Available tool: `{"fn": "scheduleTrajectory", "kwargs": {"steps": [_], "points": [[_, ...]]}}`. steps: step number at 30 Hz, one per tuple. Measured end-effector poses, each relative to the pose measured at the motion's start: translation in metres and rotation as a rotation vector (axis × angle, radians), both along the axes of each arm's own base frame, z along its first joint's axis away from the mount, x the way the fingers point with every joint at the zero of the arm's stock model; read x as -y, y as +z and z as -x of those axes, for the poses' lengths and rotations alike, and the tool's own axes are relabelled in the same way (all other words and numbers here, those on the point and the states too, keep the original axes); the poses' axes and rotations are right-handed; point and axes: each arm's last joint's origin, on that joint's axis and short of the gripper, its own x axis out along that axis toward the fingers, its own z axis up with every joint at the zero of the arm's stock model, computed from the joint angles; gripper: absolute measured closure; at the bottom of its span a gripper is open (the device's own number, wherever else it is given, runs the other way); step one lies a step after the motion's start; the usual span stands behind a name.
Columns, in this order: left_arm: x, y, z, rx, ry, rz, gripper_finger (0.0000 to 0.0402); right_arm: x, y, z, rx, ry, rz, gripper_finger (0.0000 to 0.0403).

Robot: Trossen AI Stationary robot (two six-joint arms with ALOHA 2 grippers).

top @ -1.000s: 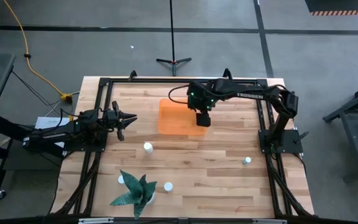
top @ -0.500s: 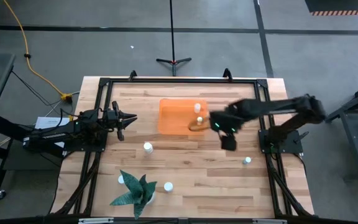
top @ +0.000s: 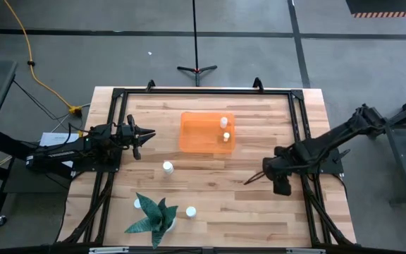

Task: Pick and place pill bottles into a basket
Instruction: Put the blue pill bottle in the orange bin

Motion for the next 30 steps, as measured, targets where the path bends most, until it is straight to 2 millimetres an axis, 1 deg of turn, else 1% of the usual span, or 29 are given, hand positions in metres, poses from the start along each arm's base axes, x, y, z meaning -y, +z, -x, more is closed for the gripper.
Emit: {"fn": "scheduleTrajectory", "kwargs": {"steps": [4,11,16,20,26,28,30], "points": [[0.0,0.0,0.0,0.0,0.0,0.0,0.0309,-0.002,-0.007,0.004,-0.014,-0.003,0.021,0.0178],[0.0,0.0,0.0,0.0,0.0,0.0,0.0309,-0.008,-0.007,0.007,0.013,-0.009,0.063,0.0178],[0.0,0.0,0.0,0.0,0.0,0.0,0.0309,-0.012,-0.007,0.013,-0.036,-0.046,0.068,0.0178],[0.0,0.0,0.0,0.0,0.0,0.0,0.0309,-0.016,-0.007,0.016,-0.066,-0.045,0.03,0.0178],[0.0,0.0,0.0,0.001,0.0,0.0,0.0309,-0.018,-0.007,0.017,-0.036,-0.033,0.071,0.0178],[0.0,0.0,0.0,0.0,0.0,0.0,0.0309,-0.017,-0.012,0.018,-0.038,-0.033,0.076,0.0178],[0.0,0.0,0.0,0.0,0.0,0.0,0.0309,-0.016,-0.022,0.021,-0.071,-0.037,0.053,0.0176]]}}
